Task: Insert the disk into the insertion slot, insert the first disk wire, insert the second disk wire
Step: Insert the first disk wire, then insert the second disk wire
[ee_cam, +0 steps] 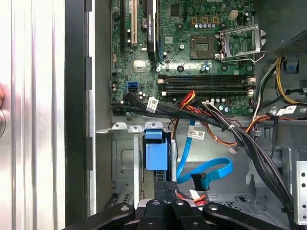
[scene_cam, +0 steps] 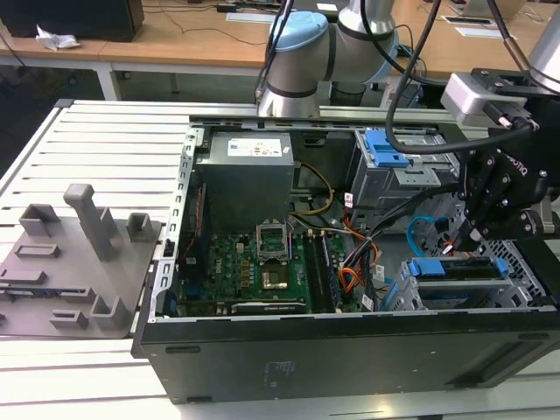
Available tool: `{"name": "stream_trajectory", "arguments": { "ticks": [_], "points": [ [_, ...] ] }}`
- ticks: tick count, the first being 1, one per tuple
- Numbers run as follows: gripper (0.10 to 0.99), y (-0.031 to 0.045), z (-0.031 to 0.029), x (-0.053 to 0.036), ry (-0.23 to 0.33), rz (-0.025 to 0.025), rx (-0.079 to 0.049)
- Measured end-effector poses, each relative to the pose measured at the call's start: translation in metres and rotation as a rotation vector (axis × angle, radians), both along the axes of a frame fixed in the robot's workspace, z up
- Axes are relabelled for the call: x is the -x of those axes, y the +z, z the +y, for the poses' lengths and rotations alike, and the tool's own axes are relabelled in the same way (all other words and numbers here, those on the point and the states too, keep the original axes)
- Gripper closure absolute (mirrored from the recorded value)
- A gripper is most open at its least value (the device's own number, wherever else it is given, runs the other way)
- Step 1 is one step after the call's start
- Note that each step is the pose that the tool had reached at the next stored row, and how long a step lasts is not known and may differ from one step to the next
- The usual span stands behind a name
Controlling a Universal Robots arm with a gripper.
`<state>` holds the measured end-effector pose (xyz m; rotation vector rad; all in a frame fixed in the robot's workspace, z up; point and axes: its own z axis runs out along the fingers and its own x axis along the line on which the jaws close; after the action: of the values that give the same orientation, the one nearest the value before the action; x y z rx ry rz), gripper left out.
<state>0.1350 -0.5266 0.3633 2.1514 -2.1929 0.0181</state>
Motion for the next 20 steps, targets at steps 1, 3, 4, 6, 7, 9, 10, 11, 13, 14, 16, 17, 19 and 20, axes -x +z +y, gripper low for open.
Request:
{"name": "stream_trajectory", "arguments": {
  "ticks": [1, 3, 4, 6, 7, 9, 10, 11, 13, 14, 16, 17, 19, 20],
  "points": [
    [0.98, 0.0, 0.0, 0.0001, 0.0, 0.0, 0.0],
    [0.98, 0.0, 0.0, 0.0002, 0.0, 0.0, 0.0],
    [0.98, 0.0, 0.0, 0.0002, 0.0, 0.0, 0.0],
    [0.98, 0.0, 0.0, 0.0003, 0.0, 0.0, 0.0],
    [0.98, 0.0, 0.0, 0.0003, 0.0, 0.0, 0.0],
    [0.98, 0.0, 0.0, 0.0004, 0.0, 0.0, 0.0],
    [0.98, 0.0, 0.0, 0.0005, 0.0, 0.0, 0.0],
    [0.98, 0.0, 0.0, 0.0005, 0.0, 0.0, 0.0],
    [0.98, 0.0, 0.0, 0.0005, 0.0, 0.0, 0.0],
    [0.918, 0.0, 0.0, 0.0006, 0.0, 0.0, 0.0],
    [0.851, 0.0, 0.0, 0.0007, 0.0, 0.0, 0.0],
    [0.784, 0.0, 0.0, 0.0007, 0.0, 0.0, 0.0],
    [0.784, 0.0, 0.0, 0.0008, 0.0, 0.0, 0.0],
    [0.784, 0.0011, 0.0001, 0.0008, 0.002, 0.0, 0.0]
  ]
}}
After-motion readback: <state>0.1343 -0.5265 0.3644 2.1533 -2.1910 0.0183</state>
